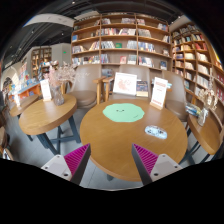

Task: Arrange mouse

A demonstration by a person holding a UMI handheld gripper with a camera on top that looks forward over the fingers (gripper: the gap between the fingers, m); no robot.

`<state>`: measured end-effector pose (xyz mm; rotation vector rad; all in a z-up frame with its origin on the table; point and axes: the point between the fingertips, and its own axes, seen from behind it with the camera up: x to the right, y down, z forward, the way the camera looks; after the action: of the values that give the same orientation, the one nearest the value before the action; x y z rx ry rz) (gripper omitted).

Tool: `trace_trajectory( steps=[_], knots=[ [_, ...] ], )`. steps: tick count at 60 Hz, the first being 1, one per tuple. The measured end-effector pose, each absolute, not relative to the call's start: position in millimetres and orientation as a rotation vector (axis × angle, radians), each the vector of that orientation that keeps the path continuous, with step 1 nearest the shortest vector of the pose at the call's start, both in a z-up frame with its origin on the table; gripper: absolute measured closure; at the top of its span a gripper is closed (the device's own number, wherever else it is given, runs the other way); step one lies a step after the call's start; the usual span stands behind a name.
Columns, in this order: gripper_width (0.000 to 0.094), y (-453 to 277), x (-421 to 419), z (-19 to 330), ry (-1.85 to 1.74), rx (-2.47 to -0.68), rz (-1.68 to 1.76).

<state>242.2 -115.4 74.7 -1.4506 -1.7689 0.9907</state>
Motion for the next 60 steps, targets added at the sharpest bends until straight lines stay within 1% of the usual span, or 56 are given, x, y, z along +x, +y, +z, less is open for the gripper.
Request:
trace_trajectory(
  steps=[1,9,10,17,25,33,51,60],
  knots=[
    [0.0089,-112.0,240.9,83.7,-1.766,-1.462,0.982],
    [0.0086,-58.0,225.3,76.7,-1.716,-1.543,0.926],
    [0.0085,-46.9,223.2,65.8,-1.703,-1.546,0.915],
    [0.0075,22.3,207.3,56.6,-1.626,-1.601,0.831],
    [0.0084,72.4,189.4,34.7,-1.587,-1.652,0.781],
    [0.0083,91.6,166.9,21.5,-1.577,-1.669,0.765],
    [0.0086,100.6,107.5,-16.7,-1.632,-1.722,0.743],
    [0.0083,99.4,76.6,-15.2,-1.639,-1.732,0.764]
  ],
)
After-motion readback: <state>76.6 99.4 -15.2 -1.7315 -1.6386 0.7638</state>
